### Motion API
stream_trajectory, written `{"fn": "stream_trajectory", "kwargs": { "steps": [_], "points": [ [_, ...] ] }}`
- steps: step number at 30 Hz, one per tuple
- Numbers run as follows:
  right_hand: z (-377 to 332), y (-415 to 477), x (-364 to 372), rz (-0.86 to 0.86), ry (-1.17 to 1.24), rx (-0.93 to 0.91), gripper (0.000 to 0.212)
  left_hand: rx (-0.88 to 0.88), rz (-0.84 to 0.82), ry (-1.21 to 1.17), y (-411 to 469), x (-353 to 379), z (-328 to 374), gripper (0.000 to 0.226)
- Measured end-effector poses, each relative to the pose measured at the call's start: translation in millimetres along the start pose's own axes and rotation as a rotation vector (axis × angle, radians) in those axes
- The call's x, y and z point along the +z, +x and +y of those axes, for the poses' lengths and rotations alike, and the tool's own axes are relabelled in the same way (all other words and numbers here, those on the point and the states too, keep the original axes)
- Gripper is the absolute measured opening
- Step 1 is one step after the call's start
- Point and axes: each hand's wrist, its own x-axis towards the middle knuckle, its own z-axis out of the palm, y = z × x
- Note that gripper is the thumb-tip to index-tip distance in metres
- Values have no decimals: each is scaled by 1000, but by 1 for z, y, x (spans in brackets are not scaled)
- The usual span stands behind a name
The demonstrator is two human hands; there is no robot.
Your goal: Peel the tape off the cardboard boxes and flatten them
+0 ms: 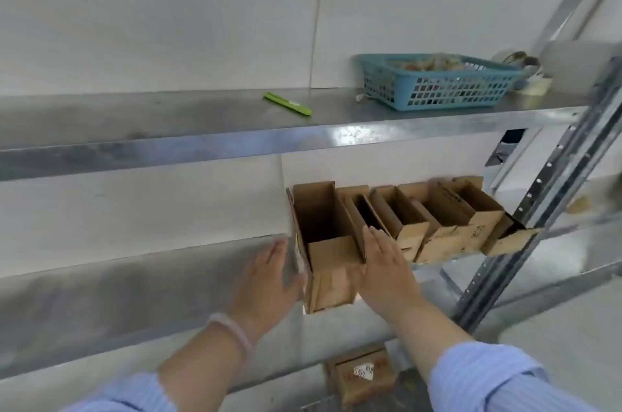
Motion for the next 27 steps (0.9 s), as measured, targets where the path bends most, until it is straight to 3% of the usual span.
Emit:
{"fn": "stream_trajectory", "kwargs": {
  "steps": [4, 7, 12, 17, 23, 27],
  "points": [
    [-4, 18, 21, 50, -68, 42, 69, 4, -69, -170, 33, 3, -9, 76],
    [-13, 23, 29, 74, -61, -39, 62, -33, -108, -364, 45, 12, -11, 75],
    [-38, 35, 37, -113, 174, -166, 41, -124, -50, -496, 57, 10, -16, 70],
    [-34, 50, 40, -36, 389, 6, 33, -141, -10, -455, 62, 12, -12, 66],
    [-24, 61, 52, -81, 375, 14, 41, -101, -23, -470, 65, 27, 0, 63],
    [-21, 67, 49, -83, 499, 146, 55, -139, 10, -495, 72, 29, 1, 58]
  ]
}}
